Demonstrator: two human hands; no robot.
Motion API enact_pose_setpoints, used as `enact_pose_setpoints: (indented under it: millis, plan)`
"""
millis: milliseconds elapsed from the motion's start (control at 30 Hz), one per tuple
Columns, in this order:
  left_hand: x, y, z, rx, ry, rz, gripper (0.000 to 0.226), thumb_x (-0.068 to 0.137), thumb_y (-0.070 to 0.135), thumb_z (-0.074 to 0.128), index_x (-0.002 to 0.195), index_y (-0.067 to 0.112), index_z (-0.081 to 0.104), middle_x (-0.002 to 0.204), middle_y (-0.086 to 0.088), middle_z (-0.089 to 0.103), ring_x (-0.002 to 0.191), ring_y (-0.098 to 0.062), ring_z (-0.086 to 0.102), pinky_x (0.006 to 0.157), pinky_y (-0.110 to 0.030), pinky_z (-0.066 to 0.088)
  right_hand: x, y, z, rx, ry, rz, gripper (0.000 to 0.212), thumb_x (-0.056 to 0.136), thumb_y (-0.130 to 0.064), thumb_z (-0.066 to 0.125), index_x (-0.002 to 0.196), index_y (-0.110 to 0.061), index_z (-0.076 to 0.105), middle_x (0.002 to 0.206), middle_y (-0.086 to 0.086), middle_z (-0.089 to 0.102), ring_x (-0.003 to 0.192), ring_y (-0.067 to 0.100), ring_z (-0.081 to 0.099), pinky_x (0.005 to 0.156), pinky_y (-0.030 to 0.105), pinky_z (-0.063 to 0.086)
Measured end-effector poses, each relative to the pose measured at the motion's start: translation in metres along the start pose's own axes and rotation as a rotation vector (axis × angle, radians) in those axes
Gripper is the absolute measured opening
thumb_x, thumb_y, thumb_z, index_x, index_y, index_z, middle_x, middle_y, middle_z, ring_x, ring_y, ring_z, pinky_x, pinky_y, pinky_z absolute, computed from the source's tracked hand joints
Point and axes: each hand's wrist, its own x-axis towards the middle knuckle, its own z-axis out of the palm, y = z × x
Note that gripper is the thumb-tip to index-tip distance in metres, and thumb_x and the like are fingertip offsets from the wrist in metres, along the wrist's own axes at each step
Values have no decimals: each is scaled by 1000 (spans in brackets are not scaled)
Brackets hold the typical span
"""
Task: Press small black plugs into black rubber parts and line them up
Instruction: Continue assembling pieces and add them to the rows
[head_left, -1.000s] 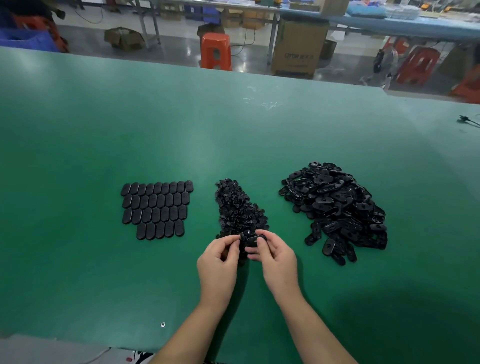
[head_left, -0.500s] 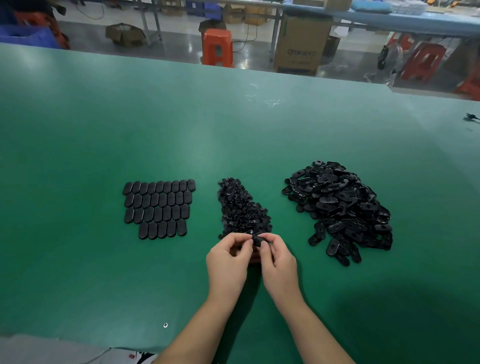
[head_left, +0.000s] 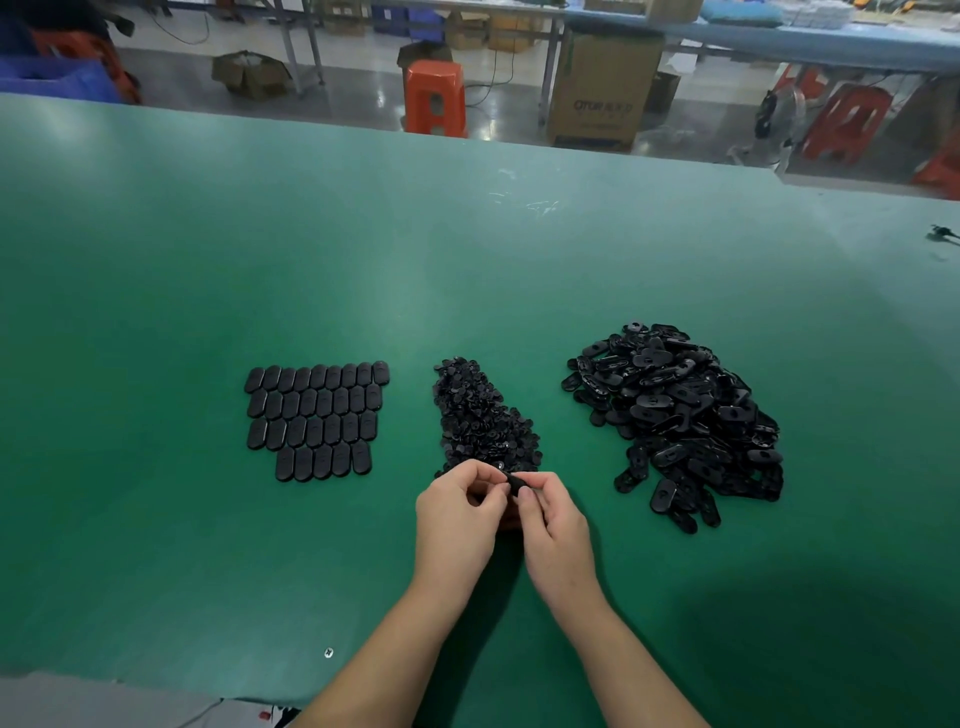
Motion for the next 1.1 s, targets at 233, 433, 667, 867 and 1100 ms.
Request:
enact_pose_setpoints:
  millis: [233,433,667,867,1100]
  plan:
    - [12,-3,-7,41,-30,-15,20,79,18,82,93,29,72,86,7,69,69,-7,57,67,-19,46,1,0,-2,151,-33,42,23,106,-10,48,102,-24,65,87,-2,75,80,11,71,71,32,57]
    - [18,-7,-11,-200,-229,-203,10,79,9,84,82,12,75,64,0,70,56,-10,59,53,-21,46,0,-4,-4,252,-65,48,20,104,-3,49,101,-16,65,66,3,67,59,16,60,57,28,52]
    - [13,-8,-5,-271,-222,-308,3,86,7,75,85,9,76,58,-1,64,42,-10,42,37,-20,30,0,-4,-5,236,-66,66,22,101,-5,53,101,-22,67,63,-2,64,54,11,55,52,24,47]
    - [13,-8,-5,-255,-221,-297,3,86,7,74,86,5,72,52,6,57,40,-10,39,37,-20,29,-1,-6,-5,257,-65,60,36,101,-4,53,93,-35,71,62,0,62,52,14,55,51,26,49]
    - [10,-4,-3,-186,-195,-244,7,82,9,76,80,8,69,50,8,55,40,-13,40,38,-22,32,-1,-7,-7,279,-29,52,25,100,-7,59,93,-26,73,59,2,62,50,15,53,49,29,50]
